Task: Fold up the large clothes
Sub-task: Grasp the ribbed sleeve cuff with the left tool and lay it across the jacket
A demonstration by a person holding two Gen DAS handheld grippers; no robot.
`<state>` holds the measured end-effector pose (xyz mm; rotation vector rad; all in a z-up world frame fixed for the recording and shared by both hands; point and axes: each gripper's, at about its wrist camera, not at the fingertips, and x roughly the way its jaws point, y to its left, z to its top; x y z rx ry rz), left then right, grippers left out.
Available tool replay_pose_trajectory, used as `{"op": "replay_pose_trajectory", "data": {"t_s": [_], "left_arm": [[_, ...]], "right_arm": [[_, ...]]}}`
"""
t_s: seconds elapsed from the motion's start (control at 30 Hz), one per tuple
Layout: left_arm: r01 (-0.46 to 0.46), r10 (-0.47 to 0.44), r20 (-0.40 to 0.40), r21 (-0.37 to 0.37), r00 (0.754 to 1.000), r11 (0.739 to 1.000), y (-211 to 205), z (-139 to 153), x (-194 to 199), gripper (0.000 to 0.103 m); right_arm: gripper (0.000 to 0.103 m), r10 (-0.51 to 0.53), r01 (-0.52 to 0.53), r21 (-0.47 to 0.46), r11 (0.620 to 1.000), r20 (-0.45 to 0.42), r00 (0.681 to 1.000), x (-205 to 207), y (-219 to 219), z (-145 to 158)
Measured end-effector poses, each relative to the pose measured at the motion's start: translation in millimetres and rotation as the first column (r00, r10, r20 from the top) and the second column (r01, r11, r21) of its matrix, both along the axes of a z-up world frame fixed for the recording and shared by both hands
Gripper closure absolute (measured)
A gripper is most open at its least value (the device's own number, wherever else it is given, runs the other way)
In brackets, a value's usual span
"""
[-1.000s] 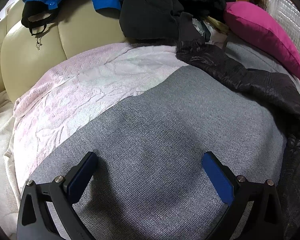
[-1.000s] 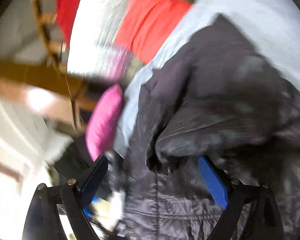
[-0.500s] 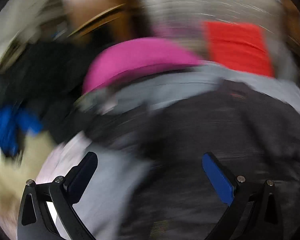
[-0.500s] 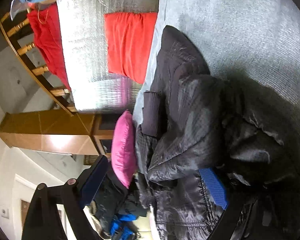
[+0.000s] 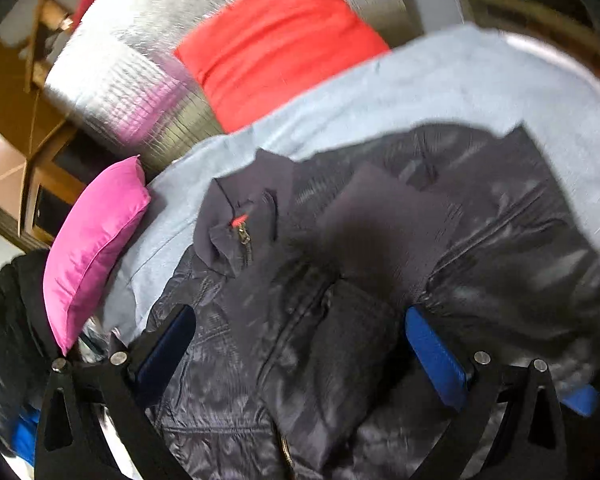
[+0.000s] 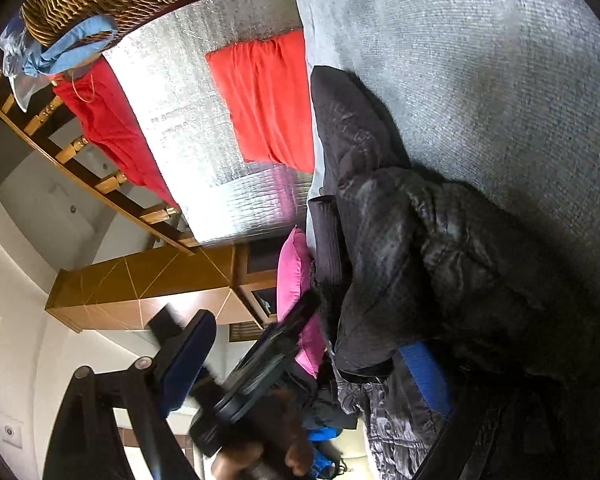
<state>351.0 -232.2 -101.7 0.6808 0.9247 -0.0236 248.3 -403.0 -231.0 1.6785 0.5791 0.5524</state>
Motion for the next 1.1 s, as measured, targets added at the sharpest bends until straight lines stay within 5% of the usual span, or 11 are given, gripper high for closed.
{"op": "replay_pose_trajectory", "data": {"t_s": [0.07,0.1,0.13,0.3,0.4,0.47,0.6,0.73,0.87,1.0,1.1], "left_arm": [[0.009,-0.009,-0.022,0.006,1.000,1.000,-0.4,-7.1,4.9,0.023],[0.020,-0.020,-0.036,0.003,0.999,1.000,1.7,-9.1,2.6,0.054],[0.020,-0.020,-0.051,0.001,0.998,1.000,2.0,-12.2,4.4,0.074],[-0.080,0.087,0.019,-0.222,0.996,0.972,52.5,20.3,-0.7,0.079],[-0.191,0.221,0.033,-0.389,0.975,0.901,113.5,38.0,-10.7,0.079],[-0.244,0.296,0.010,-0.536,0.955,0.808,162.1,40.6,-19.0,0.078],[-0.349,0.407,-0.075,-0.671,0.910,0.655,229.2,23.5,-39.3,0.070],[-0.452,0.498,-0.160,-0.706,0.852,0.546,268.4,1.9,-54.5,0.038],[-0.521,0.532,-0.277,-0.760,0.800,0.388,300.9,-18.1,-60.1,0.028],[-0.557,0.523,-0.369,-0.788,0.769,0.262,316.7,-30.2,-61.3,0.023],[-0.572,0.496,-0.450,-0.811,0.743,0.123,329.8,-40.4,-73.6,0.023]], "right_arm": [[0.010,0.000,0.000,0.003,1.000,0.003,1.000,0.2,0.1,-0.9],[0.010,0.002,-0.002,0.005,1.000,0.004,1.000,0.8,0.4,-1.2],[0.010,0.003,-0.003,0.006,1.000,0.004,1.000,1.5,0.8,-1.2],[0.011,0.001,-0.001,0.000,1.000,0.007,1.000,-2.0,-0.5,-3.2],[0.011,0.000,0.000,-0.008,1.000,0.012,1.000,-2.3,0.0,-2.1],[0.011,-0.001,0.001,-0.021,1.000,0.015,1.000,-2.8,1.0,-1.0],[0.011,0.001,0.001,-0.060,0.998,0.027,1.000,-2.5,4.2,4.4],[0.011,0.004,-0.001,-0.092,0.996,0.033,0.999,-0.4,7.3,10.4],[0.011,0.008,-0.004,-0.122,0.992,0.034,0.999,2.5,10.5,15.9],[0.011,0.010,-0.005,-0.144,0.990,0.035,0.999,4.4,12.6,18.6],[0.011,0.015,-0.008,-0.165,0.986,0.036,0.999,5.1,14.1,19.0]]}}
